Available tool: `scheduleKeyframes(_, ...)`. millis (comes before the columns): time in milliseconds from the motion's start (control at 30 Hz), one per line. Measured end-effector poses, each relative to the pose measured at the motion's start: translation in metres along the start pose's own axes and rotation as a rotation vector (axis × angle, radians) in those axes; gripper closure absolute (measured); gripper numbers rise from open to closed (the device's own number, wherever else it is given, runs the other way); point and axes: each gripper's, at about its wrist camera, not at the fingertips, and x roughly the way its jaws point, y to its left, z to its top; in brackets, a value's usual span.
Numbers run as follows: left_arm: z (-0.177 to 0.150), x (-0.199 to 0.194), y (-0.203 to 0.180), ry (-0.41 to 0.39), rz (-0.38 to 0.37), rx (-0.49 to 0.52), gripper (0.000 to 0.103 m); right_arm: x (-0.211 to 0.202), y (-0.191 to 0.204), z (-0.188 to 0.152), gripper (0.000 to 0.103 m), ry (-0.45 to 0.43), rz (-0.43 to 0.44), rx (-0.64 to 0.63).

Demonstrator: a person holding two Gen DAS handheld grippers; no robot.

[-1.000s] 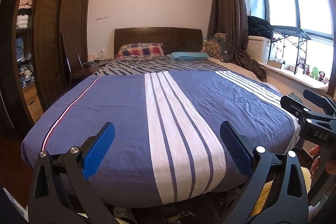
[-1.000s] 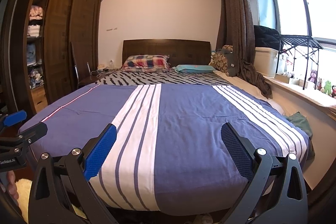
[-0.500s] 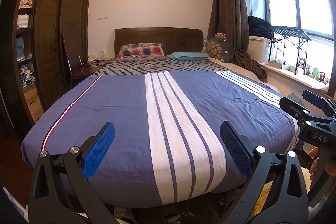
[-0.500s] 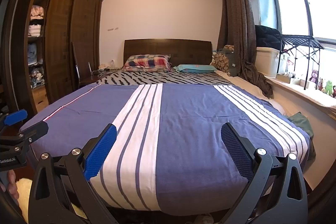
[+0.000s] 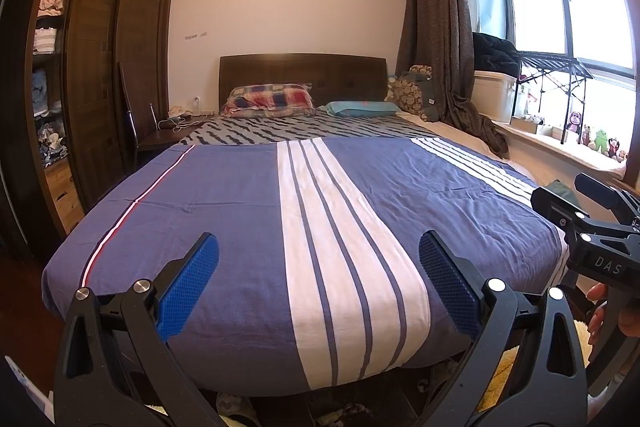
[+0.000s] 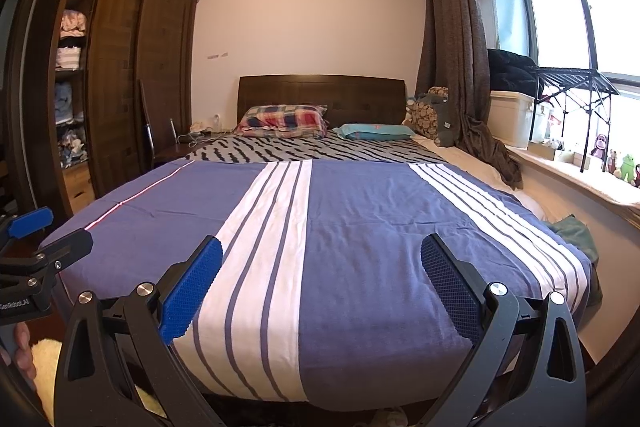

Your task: Collect trash

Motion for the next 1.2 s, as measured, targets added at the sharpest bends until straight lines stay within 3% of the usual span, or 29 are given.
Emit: scheduleKeyframes(1200, 0.0008, -0.0003, 0.0009, -0.002, 0.003, -0.013, 0.008, 0.0017, 0.0048, 0.0008, 0.003, 0.000, 0.004, -0.001)
